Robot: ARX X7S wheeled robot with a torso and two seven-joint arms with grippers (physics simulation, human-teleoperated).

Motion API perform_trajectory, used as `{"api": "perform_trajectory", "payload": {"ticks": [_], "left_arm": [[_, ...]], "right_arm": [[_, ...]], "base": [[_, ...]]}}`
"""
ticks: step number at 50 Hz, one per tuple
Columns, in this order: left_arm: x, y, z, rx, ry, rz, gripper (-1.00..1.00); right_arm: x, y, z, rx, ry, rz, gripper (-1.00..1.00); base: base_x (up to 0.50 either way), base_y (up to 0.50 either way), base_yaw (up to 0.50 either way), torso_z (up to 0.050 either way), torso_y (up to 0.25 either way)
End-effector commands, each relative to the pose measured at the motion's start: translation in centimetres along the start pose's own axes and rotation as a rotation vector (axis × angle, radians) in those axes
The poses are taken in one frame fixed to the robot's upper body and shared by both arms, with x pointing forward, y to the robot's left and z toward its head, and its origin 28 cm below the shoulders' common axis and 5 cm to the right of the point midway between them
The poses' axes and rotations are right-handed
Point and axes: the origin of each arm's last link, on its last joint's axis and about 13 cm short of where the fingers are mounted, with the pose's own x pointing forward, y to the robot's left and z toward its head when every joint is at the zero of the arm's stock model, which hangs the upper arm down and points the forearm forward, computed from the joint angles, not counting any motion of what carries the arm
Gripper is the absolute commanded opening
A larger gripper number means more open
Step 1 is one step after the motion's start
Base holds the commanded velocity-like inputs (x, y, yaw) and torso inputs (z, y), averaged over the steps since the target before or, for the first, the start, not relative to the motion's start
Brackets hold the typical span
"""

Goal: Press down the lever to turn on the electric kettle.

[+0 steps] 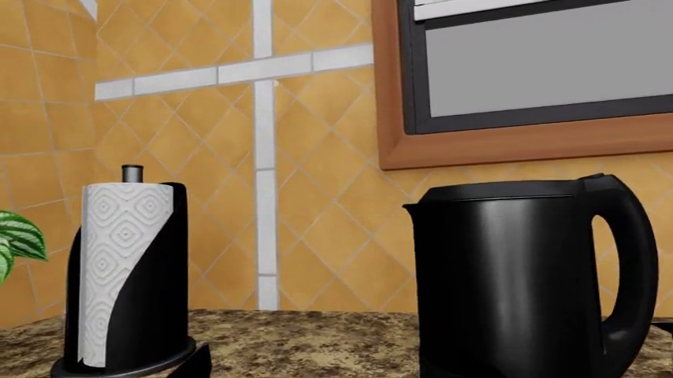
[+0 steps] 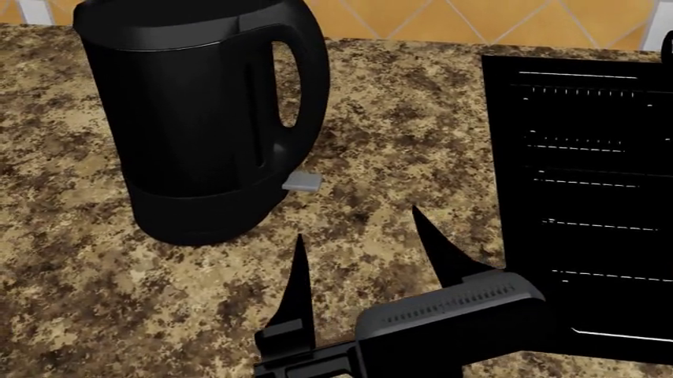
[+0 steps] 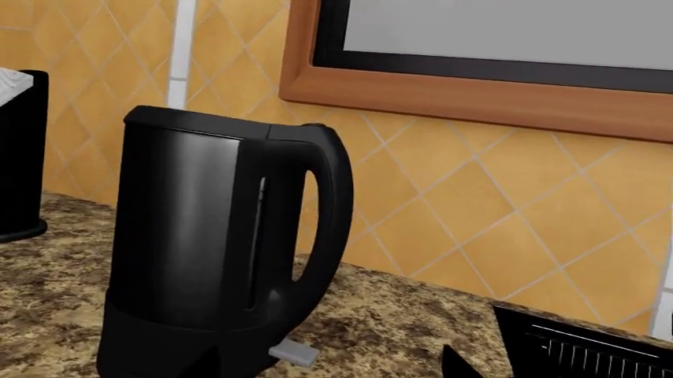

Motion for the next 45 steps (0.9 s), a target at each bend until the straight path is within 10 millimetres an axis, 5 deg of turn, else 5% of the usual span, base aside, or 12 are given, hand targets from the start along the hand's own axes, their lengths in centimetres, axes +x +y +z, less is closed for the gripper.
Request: {"api": "perform_trajectory", "payload": {"ticks": [1, 24, 45], "left_arm": [[-0.3, 0.2, 0.3, -0.003, -0.006, -0.006, 1.00], [-0.4, 0.3, 0.1, -0.012, -0.005, 0.000, 1.00], [-0.4, 0.1, 0.3, -0.014, -0.007, -0.011, 1.00]], "right_arm": [[0.2, 0.0, 0.5, 0.030, -0.014, 0.009, 1.00], [0.4, -0.6, 0.7, 0.040, -0.005, -0.018, 1.00], [6.9, -5.3, 3.9, -0.112, 0.291, -0.110, 1.00]], "base": [[0.50, 0.04, 0.00, 0.000, 0.000], [0.23, 0.02, 0.00, 0.000, 0.001], [0.00, 0.00, 0.00, 0.000, 0.000]]}}
